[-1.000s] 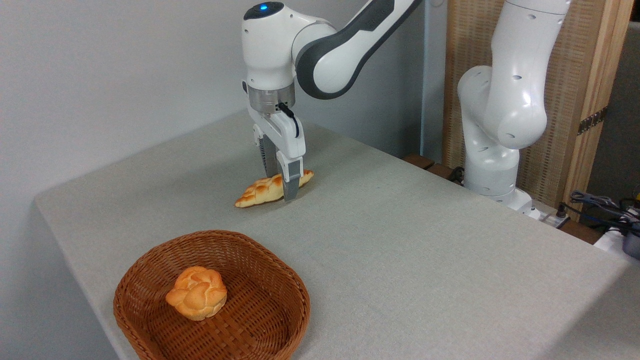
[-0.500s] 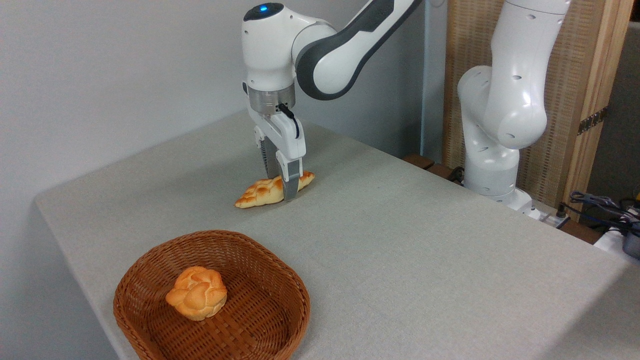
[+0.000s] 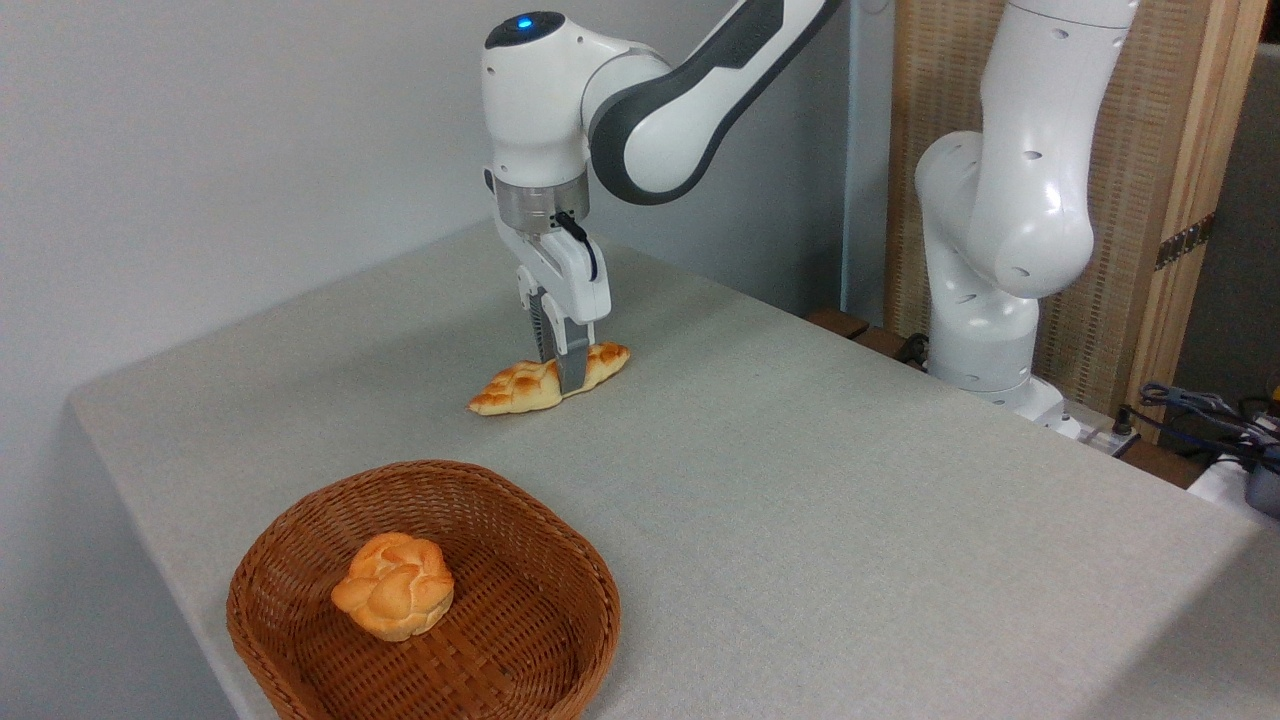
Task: Put bread into the basket
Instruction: 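Close the gripper around the middle of the braided bread roll, then lift the braided roll and carry it over the wicker basket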
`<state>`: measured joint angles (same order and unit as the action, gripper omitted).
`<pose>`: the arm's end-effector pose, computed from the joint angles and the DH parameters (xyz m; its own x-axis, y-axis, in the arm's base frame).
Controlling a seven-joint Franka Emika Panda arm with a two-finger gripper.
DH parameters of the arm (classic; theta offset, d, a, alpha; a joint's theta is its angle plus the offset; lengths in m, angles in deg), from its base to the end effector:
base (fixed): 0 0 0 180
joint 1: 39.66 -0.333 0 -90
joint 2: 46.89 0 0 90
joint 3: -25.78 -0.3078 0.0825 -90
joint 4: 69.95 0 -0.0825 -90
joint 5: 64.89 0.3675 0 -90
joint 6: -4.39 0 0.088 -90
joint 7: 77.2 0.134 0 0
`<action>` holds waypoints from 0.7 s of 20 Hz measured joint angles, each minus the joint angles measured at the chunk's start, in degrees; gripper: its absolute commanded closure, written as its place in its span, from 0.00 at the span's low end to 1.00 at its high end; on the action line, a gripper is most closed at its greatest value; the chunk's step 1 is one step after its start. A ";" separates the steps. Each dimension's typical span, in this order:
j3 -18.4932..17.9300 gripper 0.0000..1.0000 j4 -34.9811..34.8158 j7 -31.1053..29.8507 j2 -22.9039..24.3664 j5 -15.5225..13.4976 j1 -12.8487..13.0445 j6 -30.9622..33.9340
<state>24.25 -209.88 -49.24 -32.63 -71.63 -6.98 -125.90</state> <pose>0.3819 -0.2371 0.3781 0.5725 -0.8118 0.1152 -0.8196 -0.5703 0.0542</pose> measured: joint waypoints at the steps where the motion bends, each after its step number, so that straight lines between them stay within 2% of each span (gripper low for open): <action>1: 0.00 0.80 0.00 0.00 0.00 0.00 0.00 -0.01; 11: -0.01 0.81 0.08 0.00 -0.05 -0.03 0.01 -0.02; 14: -0.02 0.89 0.19 -0.01 -0.05 -0.03 -0.03 -0.02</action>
<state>24.22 -209.70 -49.25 -32.68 -71.67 -7.00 -125.92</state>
